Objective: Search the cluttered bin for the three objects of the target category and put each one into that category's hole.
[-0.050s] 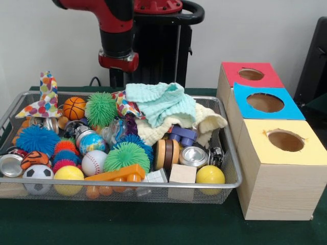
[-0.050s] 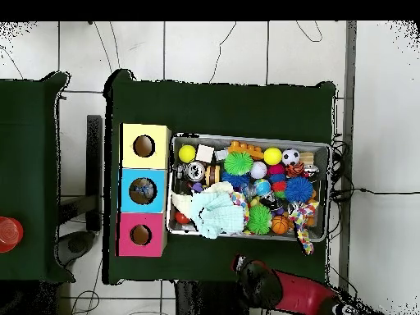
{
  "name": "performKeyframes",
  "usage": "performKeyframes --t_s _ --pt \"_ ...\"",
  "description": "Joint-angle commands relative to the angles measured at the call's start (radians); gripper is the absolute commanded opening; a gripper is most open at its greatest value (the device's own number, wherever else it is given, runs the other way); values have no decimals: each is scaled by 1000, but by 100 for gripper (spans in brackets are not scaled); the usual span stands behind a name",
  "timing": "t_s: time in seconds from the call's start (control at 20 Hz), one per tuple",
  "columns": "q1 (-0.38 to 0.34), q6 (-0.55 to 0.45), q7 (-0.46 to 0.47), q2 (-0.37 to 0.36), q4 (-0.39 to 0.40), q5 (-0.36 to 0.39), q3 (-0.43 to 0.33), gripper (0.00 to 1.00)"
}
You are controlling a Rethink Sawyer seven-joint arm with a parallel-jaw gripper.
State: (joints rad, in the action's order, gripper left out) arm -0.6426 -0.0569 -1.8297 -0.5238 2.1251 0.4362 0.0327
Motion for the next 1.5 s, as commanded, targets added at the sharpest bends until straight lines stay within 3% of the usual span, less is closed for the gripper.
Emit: performKeyframes --t_s 0.05,0.15,0.6,0.75,1.2,1.5 --pt "104 -186 -29 -108 -156 -38 -44 100" --pt "110 -205 -34 -124 -154 -47 -49 100" --pt "143 -491 -14 -249 -185 -110 -44 100" --pt "130 -531 -8 -270 -198 -112 -61 100" --pt "142 -480 -84 -332 -230 -100 -42 100" --pt "144 -377 -176 -293 -269 -103 4 100"
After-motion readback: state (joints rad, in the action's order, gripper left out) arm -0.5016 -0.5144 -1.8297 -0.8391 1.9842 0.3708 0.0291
